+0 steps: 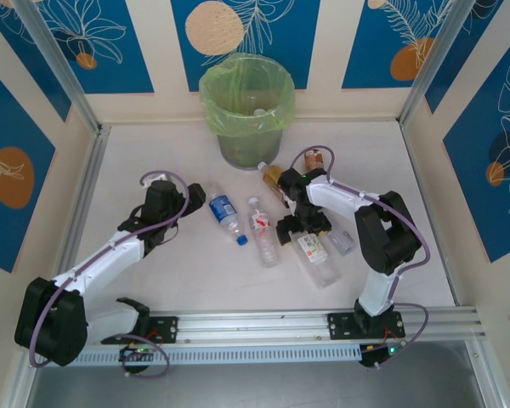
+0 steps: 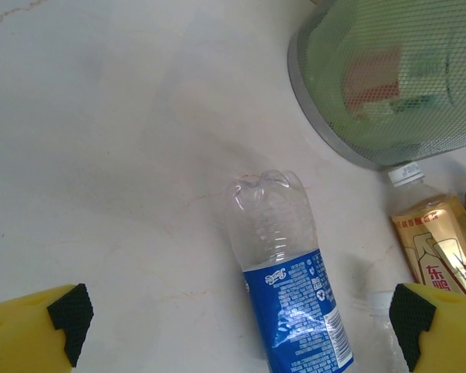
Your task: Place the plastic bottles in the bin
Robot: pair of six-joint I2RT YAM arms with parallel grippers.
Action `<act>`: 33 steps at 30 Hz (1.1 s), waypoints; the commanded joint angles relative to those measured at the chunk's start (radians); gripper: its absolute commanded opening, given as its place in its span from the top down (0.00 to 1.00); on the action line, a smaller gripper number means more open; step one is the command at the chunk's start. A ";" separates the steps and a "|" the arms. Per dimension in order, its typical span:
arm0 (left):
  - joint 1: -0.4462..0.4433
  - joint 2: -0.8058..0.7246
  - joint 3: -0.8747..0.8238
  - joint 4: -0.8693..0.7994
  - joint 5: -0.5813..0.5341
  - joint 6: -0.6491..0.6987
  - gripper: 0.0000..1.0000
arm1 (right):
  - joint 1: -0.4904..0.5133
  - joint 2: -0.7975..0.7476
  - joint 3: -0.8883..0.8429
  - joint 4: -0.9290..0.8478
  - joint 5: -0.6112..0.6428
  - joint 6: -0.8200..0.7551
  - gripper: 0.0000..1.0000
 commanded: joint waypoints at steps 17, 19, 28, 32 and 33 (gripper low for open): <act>0.011 0.020 -0.015 -0.012 -0.015 -0.007 0.00 | 0.009 0.046 -0.050 -0.007 -0.004 0.013 0.03; 0.011 0.017 -0.014 -0.017 -0.018 -0.002 0.00 | 0.014 0.052 -0.057 -0.001 -0.003 0.019 0.04; 0.011 0.013 -0.011 -0.022 -0.029 0.001 0.00 | 0.012 0.010 -0.072 0.015 0.040 0.018 0.27; 0.011 0.020 -0.006 -0.025 -0.024 0.001 0.00 | 0.008 -0.045 -0.069 0.030 0.044 0.008 0.36; 0.012 0.020 -0.006 -0.023 -0.024 0.001 0.00 | 0.008 -0.060 -0.067 0.033 0.047 0.008 0.36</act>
